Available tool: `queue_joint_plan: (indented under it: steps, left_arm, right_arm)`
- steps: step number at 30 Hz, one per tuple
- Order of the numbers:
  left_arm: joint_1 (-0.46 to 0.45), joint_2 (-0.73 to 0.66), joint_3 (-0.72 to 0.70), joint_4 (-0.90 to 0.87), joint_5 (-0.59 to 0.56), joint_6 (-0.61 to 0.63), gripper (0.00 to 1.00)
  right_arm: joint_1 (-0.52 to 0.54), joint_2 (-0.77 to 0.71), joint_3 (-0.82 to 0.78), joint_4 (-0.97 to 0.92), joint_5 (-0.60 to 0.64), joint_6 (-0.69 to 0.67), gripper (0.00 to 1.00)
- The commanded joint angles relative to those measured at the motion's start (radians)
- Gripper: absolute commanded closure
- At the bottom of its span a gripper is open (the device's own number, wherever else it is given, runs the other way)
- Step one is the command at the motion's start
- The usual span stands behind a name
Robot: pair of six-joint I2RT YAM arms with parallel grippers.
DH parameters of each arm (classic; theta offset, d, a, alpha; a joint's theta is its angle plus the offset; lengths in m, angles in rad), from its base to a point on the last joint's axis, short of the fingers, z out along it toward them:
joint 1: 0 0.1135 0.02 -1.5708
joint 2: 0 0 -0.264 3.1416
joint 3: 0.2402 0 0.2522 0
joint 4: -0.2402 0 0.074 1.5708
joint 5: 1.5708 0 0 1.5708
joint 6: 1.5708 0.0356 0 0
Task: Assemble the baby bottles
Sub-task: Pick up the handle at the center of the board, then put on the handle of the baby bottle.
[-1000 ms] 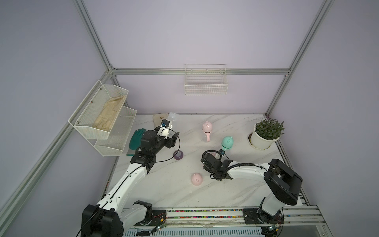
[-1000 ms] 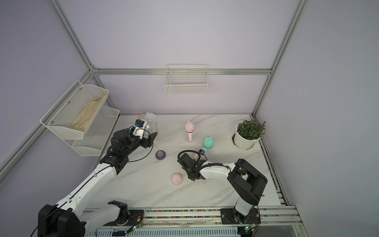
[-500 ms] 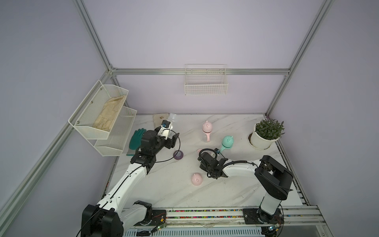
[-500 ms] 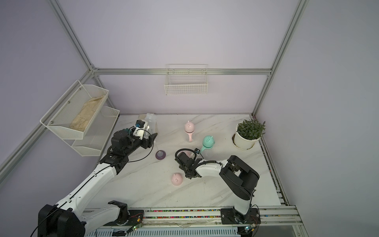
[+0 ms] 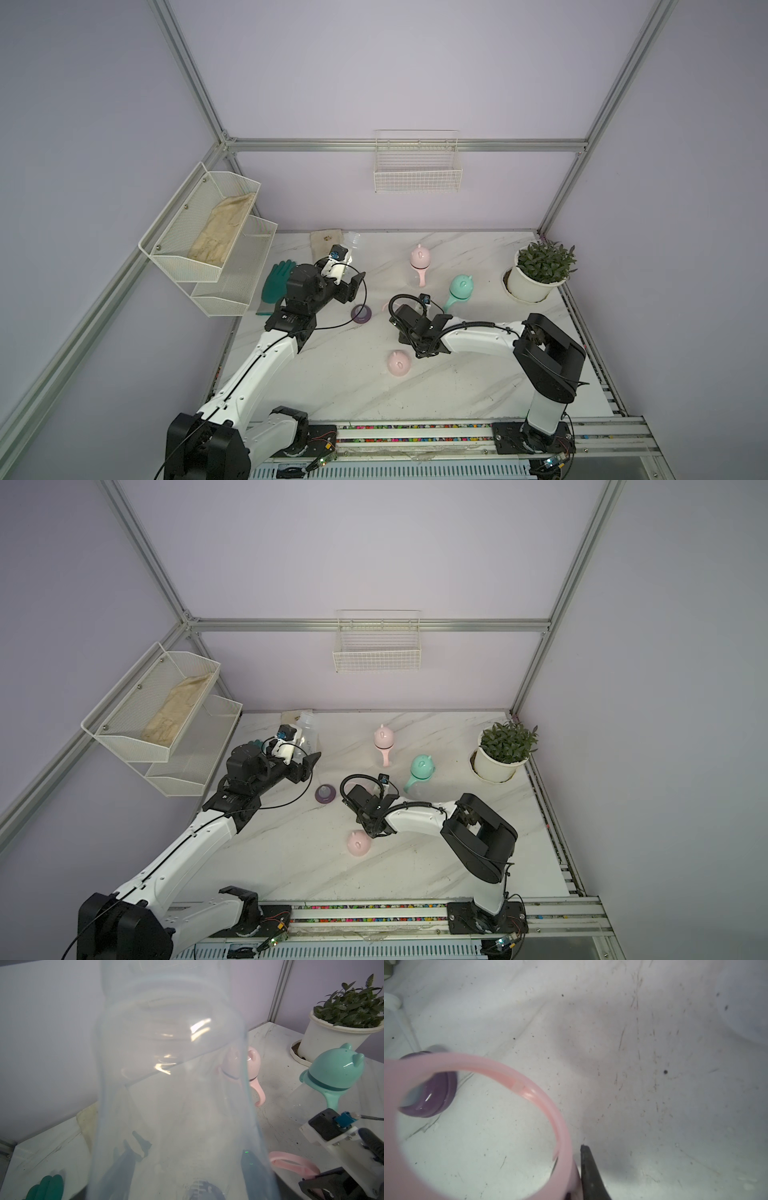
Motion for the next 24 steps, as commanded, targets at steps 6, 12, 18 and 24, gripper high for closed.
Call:
queue_joint_plan:
  steps: [6, 12, 18, 24]
  left_arm:
    - [0.001, -0.028, 0.010, 0.027, 0.322, 0.025, 1.00]
    - [-0.022, -0.048, 0.006, 0.032, 0.544, 0.048, 1.00]
    - [-0.053, 0.005, 0.048, -0.018, 0.569, 0.047, 1.00]
    - [-0.074, 0.066, 0.106, -0.023, 0.508, 0.016, 1.00]
  right_arm:
    - [-0.153, -0.173, 0.169, -0.203, -0.010, -0.354, 1.00]
    - [-0.226, -0.177, 0.312, -0.212, -0.021, -0.520, 1.00]
    - [-0.226, -0.168, 0.477, -0.188, -0.070, -0.675, 1.00]
    - [-0.192, -0.161, 0.563, -0.194, -0.086, -0.739, 1.00]
